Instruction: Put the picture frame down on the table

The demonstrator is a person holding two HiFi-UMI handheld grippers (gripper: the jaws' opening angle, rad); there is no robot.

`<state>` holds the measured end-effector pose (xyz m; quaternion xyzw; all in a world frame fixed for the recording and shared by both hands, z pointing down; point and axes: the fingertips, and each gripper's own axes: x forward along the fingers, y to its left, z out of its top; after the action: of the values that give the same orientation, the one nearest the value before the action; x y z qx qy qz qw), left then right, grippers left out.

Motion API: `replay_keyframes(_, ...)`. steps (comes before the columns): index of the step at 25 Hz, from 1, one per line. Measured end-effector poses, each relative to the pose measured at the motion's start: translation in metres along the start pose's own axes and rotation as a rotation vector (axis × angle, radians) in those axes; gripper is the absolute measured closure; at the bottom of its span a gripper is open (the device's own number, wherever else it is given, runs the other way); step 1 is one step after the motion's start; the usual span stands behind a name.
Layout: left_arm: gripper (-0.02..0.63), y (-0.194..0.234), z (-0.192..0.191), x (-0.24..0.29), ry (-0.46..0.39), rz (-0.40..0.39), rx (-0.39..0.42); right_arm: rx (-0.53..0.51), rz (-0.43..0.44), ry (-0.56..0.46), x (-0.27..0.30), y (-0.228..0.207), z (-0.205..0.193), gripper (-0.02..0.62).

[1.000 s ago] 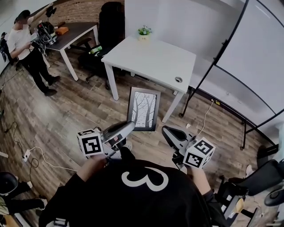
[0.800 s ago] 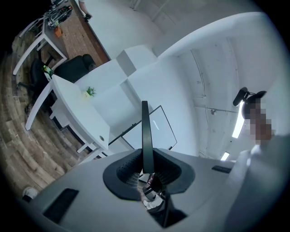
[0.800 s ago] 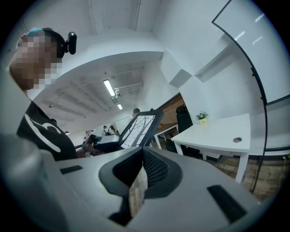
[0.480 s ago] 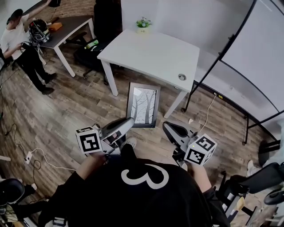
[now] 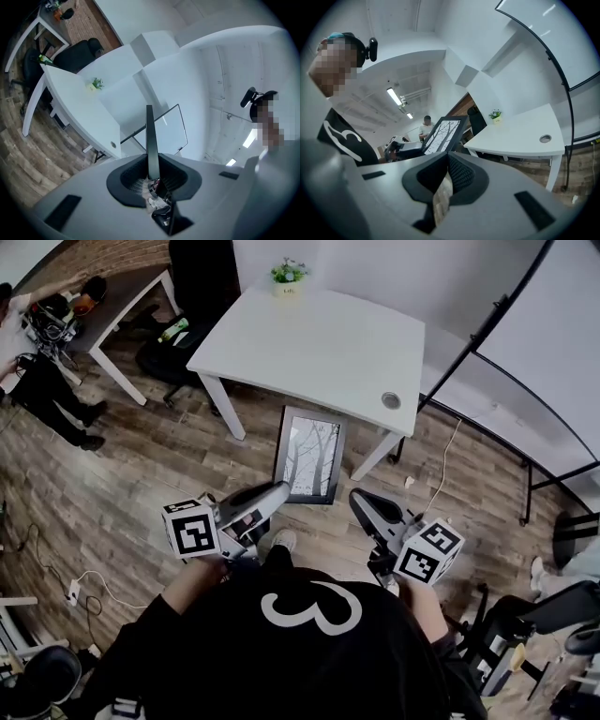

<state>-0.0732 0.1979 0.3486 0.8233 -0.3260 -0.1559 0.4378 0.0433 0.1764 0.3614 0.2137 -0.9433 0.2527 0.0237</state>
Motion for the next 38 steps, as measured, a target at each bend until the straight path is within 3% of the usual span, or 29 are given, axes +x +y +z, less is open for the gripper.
replay_keyframes(7, 0.526, 0.015, 0.013, 0.004, 0.019, -0.006, 0.025, 0.016, -0.027, -0.014, 0.011, -0.014, -0.005, 0.572)
replay_keyframes(12, 0.525, 0.063, 0.074, 0.012, 0.044, -0.019, -0.011, 0.042, -0.068, -0.005, 0.074, -0.041, 0.018, 0.572)
replay_keyframes(18, 0.525, 0.091, 0.107, 0.021, 0.069, -0.047, -0.025, 0.040, -0.112, -0.006, 0.106, -0.056, 0.032, 0.572)
replay_keyframes(27, 0.525, 0.100, 0.127, 0.035, 0.079, -0.073, -0.026, 0.027, -0.141, -0.027, 0.116, -0.069, 0.048, 0.572)
replay_keyframes(38, 0.525, 0.114, 0.147, 0.072, 0.061, -0.033, -0.032, 0.031, -0.107, -0.038, 0.125, -0.115, 0.076, 0.572)
